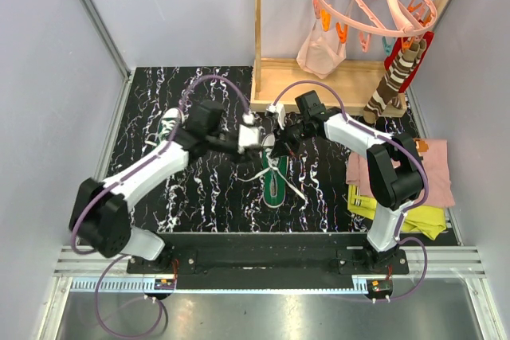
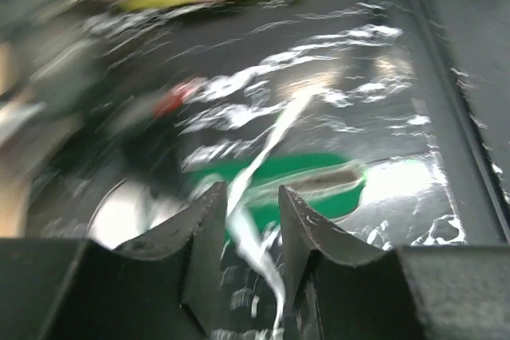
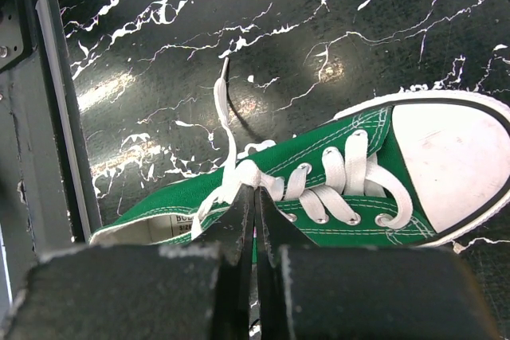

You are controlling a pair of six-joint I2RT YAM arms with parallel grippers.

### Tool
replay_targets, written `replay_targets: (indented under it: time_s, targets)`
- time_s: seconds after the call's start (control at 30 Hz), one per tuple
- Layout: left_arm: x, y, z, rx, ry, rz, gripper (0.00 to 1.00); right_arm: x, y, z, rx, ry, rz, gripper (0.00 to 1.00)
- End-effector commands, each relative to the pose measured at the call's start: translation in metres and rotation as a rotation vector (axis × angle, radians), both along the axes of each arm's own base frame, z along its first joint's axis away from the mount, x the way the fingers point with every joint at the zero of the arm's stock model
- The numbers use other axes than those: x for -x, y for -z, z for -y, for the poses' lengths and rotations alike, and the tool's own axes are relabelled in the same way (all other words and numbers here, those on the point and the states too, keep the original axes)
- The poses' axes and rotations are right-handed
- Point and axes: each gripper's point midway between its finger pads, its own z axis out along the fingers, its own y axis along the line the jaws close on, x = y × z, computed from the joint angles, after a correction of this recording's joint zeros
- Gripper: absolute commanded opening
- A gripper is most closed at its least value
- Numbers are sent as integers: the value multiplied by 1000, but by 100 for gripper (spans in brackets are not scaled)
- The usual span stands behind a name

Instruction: Tie the shoes

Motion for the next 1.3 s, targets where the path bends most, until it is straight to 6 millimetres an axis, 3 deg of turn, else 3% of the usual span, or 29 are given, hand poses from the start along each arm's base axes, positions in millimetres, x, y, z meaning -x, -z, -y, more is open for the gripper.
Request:
replay_targets:
  time_s: [0.0,0.1,0.27,0.5,0.9,1.27]
  targets:
    - [-48,-23,-37,78,-288,-69,38,-4,-27,-5,-67,-30,79,0]
    - [-61,-9,-43,35,-299,-119,38,-4,-31,-5,-72,-33,85,0]
    - [-77,10,-33,4,-275,-161,38,-3,-38,-7,-88,-39,92,0]
    - [-87,18,-20,17,-235,-222,43,-4,-43,-9,-97,-36,91,0]
    - [-65,29,-14,14,-140,-321,50,-6,-49,-13,-105,-30,93,0]
    - [-68,43,-6,-18,-144,-323,51,-4,-53,-16,-118,-45,103,0]
